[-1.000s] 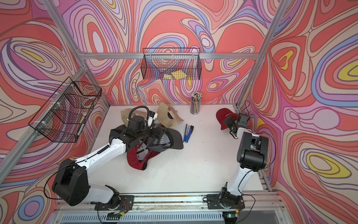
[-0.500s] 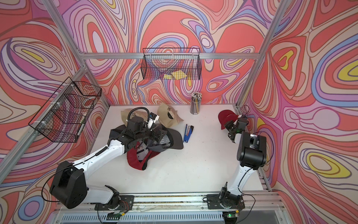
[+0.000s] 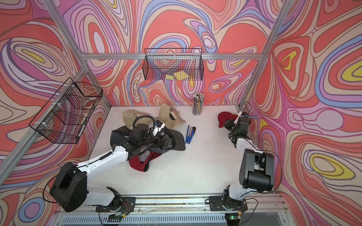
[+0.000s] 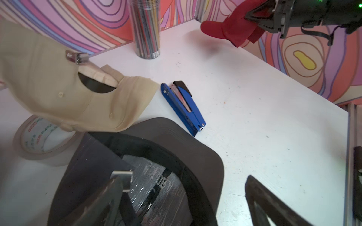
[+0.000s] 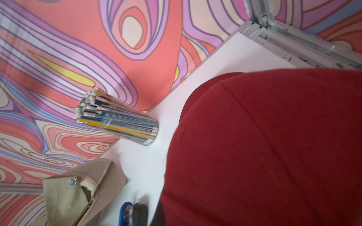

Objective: Open the adjustable buckle of the baseball cap
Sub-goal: Pick up the baseball cap from the center of the board, then open the adjustable buckle on the baseball cap.

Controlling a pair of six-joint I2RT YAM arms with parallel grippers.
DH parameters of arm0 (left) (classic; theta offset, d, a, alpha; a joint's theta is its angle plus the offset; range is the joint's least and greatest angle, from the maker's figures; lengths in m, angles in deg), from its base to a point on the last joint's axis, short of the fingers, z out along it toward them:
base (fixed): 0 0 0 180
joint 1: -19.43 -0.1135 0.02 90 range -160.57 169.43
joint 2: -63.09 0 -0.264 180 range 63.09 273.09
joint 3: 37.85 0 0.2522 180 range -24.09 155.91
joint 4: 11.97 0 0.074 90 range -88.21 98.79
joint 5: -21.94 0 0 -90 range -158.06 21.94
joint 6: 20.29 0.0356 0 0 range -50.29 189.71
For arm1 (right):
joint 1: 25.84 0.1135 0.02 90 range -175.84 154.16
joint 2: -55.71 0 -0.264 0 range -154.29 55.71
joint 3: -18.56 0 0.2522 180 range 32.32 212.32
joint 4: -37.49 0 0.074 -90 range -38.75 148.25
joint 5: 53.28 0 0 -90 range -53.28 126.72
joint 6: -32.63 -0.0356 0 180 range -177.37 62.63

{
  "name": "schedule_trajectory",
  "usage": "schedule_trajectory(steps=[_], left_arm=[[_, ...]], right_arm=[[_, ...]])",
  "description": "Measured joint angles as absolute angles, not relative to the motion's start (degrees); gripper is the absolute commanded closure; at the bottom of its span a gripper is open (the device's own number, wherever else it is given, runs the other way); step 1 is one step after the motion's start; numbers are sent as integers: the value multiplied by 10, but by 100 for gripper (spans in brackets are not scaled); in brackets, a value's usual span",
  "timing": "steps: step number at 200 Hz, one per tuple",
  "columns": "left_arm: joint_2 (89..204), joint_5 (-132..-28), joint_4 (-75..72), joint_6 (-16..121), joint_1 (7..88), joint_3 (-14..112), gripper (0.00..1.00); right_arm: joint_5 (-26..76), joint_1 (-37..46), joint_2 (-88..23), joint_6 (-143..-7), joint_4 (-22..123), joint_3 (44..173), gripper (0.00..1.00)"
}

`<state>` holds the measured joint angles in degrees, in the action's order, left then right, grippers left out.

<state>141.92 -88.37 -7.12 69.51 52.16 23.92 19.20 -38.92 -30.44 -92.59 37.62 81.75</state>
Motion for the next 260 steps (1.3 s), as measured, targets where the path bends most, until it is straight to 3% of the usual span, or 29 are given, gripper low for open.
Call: schedule_trajectory(steps=[42, 103, 176, 260], left_arm=[[1416, -908, -121, 721, 547, 222, 8], [1458, -918, -175, 771, 576, 239, 7], [1504, -908, -260, 833, 590, 267, 2], [1555, -910, -320, 873, 597, 289, 2]], right_arm=[[206, -338, -215, -944, 496, 865, 100], [175, -284, -185, -957, 595, 895, 100], [149, -186, -174, -1006, 603, 895, 100], [121, -141, -115, -1083, 574, 848, 100]])
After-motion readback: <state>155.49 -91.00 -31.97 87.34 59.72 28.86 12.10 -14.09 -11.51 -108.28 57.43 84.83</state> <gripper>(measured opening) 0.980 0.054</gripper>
